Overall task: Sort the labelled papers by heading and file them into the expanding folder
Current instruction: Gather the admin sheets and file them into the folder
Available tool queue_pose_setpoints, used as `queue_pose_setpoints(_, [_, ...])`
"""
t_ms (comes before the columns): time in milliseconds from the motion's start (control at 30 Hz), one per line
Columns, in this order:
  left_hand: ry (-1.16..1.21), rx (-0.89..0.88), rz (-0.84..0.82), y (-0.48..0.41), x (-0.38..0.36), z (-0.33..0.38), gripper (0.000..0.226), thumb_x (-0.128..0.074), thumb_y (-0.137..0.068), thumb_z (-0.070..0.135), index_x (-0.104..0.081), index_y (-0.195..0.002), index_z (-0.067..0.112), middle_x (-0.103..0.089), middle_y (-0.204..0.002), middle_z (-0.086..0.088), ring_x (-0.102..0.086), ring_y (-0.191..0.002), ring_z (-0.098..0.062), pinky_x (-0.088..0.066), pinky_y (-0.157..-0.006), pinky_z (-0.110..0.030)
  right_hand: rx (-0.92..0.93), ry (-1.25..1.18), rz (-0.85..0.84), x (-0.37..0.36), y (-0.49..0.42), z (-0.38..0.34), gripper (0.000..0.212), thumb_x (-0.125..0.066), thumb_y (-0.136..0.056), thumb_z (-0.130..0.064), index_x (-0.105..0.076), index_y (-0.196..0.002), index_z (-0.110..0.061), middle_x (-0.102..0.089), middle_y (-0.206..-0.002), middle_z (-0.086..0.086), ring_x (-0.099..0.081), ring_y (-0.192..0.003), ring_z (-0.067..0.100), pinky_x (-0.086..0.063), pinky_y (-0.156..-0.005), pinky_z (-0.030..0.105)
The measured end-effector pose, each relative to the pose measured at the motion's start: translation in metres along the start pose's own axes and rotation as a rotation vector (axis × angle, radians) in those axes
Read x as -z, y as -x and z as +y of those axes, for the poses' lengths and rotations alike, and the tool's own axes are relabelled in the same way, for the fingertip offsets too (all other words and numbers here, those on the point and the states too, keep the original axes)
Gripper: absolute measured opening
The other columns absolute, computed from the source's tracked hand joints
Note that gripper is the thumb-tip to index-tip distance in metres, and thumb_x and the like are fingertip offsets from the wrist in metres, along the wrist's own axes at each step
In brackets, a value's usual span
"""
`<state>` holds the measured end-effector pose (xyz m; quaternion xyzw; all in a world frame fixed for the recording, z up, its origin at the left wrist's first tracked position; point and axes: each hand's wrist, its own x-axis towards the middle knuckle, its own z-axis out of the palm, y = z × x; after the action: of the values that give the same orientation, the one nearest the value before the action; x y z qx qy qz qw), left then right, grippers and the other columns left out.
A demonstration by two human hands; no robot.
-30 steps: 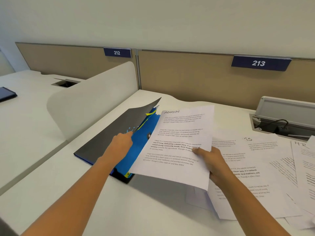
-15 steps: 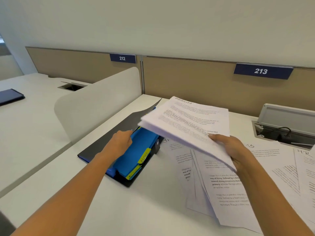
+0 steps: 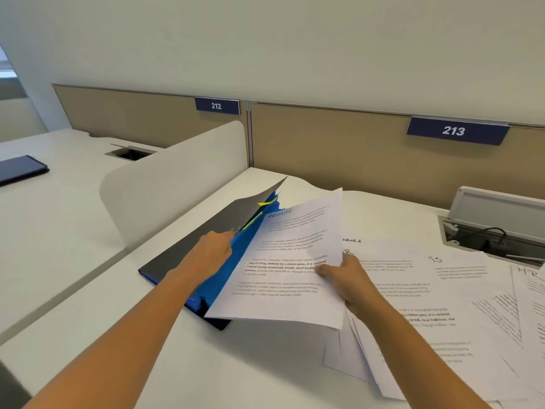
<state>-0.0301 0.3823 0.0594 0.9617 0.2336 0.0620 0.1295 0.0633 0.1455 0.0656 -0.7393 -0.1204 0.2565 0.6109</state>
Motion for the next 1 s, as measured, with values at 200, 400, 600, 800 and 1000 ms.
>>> queue_pose_setpoints(200, [-0.376, -0.069, -0.074, 0.004, -0.001, 0.010, 0.025, -0.033, -0.097, 0.004, -0.044, -0.120, 0.006, -0.029, -0.059, 0.004, -0.026, -0.048, -0.008, -0.018, -0.042, -0.020, -0.014, -0.111, 0.107, -0.044, -0.018, 0.020, 0.032, -0.053, -0.086, 0.001, -0.058, -0.115, -0.011, -0.065, -0.111, 0.008, -0.062, -0.098, 0.029, -0.052, -0.087, 0.040])
queue_pose_setpoints(400, [-0.573, -0.138, -0.113, 0.011, -0.005, 0.019, 0.069, -0.039, -0.090, -0.008, -0.007, -0.149, 0.006, -0.060, -0.110, -0.010, -0.060, -0.097, -0.028, -0.045, -0.081, -0.033, -0.054, -0.210, -0.016, -0.078, -0.017, 0.033, 0.030, -0.049, -0.088, -0.011, -0.049, -0.116, -0.021, -0.063, -0.114, 0.002, -0.063, -0.099, 0.022, -0.057, -0.073, 0.036])
queue_pose_setpoints(600, [-0.647, -0.232, -0.141, 0.021, -0.010, 0.020, 0.079, -0.045, -0.087, -0.010, 0.004, -0.148, 0.003, -0.022, -0.153, -0.017, -0.052, -0.120, -0.030, -0.045, -0.093, -0.033, 0.169, 0.005, -0.035, -0.059, -0.001, 0.040, 0.072, -0.056, -0.088, -0.013, -0.014, -0.146, -0.022, -0.057, -0.108, 0.004, -0.065, -0.077, 0.014, -0.057, -0.064, 0.026])
queue_pose_setpoints(800, [-0.660, -0.243, -0.151, 0.023, -0.008, 0.022, 0.078, -0.043, -0.087, -0.011, 0.003, -0.148, 0.005, -0.018, -0.154, -0.018, -0.052, -0.120, -0.030, -0.045, -0.093, -0.034, 0.820, 0.971, 0.072, -0.048, -0.004, 0.067, 0.052, -0.077, -0.068, -0.014, -0.063, -0.118, -0.013, -0.064, -0.097, -0.003, -0.064, -0.083, 0.012, -0.050, -0.058, 0.018])
queue_pose_setpoints(1000, [-0.693, -0.266, -0.123, 0.025, 0.000, 0.022, 0.074, -0.043, -0.091, -0.006, 0.002, -0.148, 0.005, -0.017, -0.154, -0.017, -0.048, -0.126, -0.029, -0.043, -0.098, -0.033, 1.206, 1.326, 0.021, -0.058, -0.031, 0.058, 0.036, -0.089, -0.045, -0.012, -0.074, -0.078, -0.013, -0.065, -0.070, -0.002, -0.061, -0.062, 0.014, -0.042, -0.046, 0.019])
